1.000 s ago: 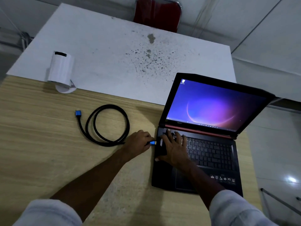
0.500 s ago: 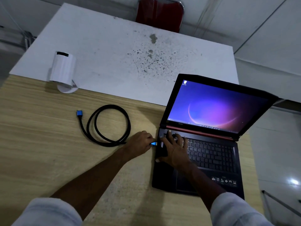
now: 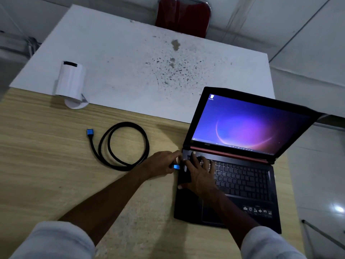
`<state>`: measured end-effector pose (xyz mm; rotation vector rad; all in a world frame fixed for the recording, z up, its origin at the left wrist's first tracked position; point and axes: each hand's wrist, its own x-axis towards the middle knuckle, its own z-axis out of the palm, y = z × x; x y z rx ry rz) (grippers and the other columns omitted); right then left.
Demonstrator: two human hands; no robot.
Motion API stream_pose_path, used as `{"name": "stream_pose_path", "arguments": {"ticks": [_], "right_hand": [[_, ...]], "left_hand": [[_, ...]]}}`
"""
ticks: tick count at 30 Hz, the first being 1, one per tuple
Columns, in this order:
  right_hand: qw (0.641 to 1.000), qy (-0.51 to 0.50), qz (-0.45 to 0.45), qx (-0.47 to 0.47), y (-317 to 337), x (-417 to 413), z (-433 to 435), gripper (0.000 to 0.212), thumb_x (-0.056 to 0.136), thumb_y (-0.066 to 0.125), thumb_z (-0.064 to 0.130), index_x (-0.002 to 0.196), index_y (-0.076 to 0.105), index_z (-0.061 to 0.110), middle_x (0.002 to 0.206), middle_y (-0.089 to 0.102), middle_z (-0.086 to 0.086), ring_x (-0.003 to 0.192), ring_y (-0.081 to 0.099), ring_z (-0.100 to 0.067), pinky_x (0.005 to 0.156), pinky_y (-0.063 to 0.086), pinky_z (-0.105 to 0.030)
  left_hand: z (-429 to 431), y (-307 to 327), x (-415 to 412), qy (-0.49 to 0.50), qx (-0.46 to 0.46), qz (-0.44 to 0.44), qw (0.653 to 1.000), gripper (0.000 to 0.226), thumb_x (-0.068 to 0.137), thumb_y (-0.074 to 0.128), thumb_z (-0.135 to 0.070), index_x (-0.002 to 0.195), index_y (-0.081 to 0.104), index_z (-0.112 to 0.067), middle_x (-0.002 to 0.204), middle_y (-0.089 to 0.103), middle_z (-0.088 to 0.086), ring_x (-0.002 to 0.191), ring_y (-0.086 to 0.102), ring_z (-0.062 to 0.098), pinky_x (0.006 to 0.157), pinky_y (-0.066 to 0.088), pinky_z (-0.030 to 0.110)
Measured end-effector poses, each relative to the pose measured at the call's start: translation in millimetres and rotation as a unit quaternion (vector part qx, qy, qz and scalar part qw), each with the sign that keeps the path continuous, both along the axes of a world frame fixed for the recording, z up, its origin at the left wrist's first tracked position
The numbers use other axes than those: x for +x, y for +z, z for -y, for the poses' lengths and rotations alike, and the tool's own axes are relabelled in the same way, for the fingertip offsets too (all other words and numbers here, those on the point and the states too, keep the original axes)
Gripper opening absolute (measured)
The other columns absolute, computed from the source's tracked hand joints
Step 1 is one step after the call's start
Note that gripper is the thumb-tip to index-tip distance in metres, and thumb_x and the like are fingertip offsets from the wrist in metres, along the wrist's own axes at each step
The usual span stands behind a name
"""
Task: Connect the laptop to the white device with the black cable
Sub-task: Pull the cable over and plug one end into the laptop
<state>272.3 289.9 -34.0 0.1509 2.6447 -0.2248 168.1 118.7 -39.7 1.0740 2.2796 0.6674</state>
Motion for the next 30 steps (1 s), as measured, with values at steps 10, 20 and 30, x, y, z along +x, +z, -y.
{"name": "stream_pose_path", "arguments": {"ticks": [10,20,30], "right_hand": [[1.000,0.004,0.003,-0.001,2,0,0,0.102,0.064,0.071,0.069,0.145,0.018,0.038,0.164,-0.001,-0.006,0.148,-0.001,-0.041,0.112,-0.002,-0.068],[1.000,-0.005,0.005,-0.012,1,0,0,0.101,0.064,0.073,0.066,0.144,0.019,0.039,0.164,-0.001,-0.005,0.148,-0.003,-0.040,0.112,-0.005,-0.067],[1.000,-0.007,0.008,-0.012,1,-1,1,0.103,0.064,0.073,0.065,0.146,0.018,0.036,0.164,-0.002,-0.007,0.148,-0.003,-0.041,0.112,-0.007,-0.066]], "left_hand": [[7,-1,7,0.025,-0.001,-0.009,1.000,0.031,0.082,0.067,-0.025,0.107,0.050,-0.019,0.098,0.063,0.008,0.091,0.059,0.026,0.073,0.049,0.040],[12,-4,-1,-0.043,0.010,-0.093,0.995,0.022,0.093,0.058,-0.022,0.105,0.069,-0.008,0.099,0.071,0.013,0.099,0.057,0.027,0.085,0.046,0.040],[14,-5,-2,-0.063,0.030,-0.095,0.993,0.019,0.092,0.059,-0.020,0.104,0.069,-0.007,0.098,0.072,0.012,0.097,0.058,0.028,0.082,0.048,0.042]]}}
